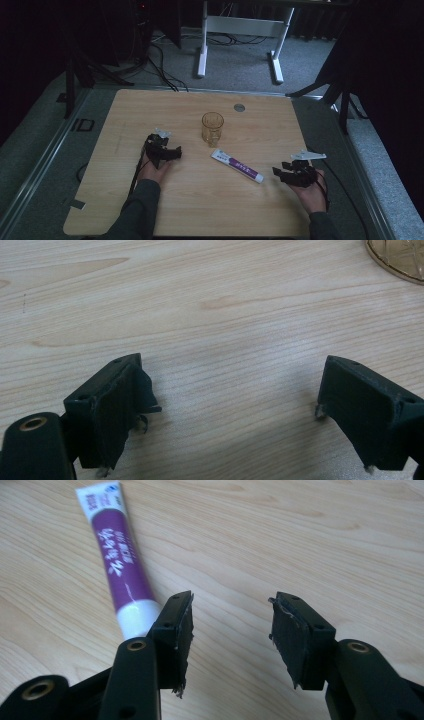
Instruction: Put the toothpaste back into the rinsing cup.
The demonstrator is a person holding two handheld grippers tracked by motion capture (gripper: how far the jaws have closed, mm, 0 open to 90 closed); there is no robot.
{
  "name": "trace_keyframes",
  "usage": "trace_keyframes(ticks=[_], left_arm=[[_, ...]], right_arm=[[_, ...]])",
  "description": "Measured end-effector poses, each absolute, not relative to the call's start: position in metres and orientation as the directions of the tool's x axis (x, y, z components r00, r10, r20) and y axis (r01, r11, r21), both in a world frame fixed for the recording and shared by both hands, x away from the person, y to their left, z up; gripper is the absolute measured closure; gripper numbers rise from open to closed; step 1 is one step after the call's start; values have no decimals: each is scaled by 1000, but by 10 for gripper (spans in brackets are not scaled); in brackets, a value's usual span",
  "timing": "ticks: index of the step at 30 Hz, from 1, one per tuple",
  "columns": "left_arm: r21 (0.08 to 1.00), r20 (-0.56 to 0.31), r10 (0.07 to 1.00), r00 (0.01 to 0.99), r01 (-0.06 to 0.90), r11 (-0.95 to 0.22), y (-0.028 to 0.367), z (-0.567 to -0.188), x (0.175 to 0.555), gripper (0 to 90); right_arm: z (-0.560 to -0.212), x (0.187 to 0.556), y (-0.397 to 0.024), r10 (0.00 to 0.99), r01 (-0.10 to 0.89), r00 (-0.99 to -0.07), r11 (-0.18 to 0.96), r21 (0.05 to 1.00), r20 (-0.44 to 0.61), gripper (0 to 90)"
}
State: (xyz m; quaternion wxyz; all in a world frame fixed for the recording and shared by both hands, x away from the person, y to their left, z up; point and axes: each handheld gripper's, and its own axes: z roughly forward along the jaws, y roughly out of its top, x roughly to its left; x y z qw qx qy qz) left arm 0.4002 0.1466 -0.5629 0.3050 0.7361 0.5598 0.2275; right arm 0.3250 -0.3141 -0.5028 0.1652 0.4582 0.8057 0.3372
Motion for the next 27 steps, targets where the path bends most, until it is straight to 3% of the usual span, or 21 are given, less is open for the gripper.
trace_keyframes(ticks=[12, 27], left_arm=[[703, -5, 963, 271, 686, -189, 147, -563, 400, 115], [703, -6, 962, 271, 686, -189, 147, -563, 400, 116]], right_arm=[[-499, 325, -322, 867, 665, -498, 387, 638, -7, 512], [-476, 332, -310, 824, 646, -560, 496, 580, -82, 521]])
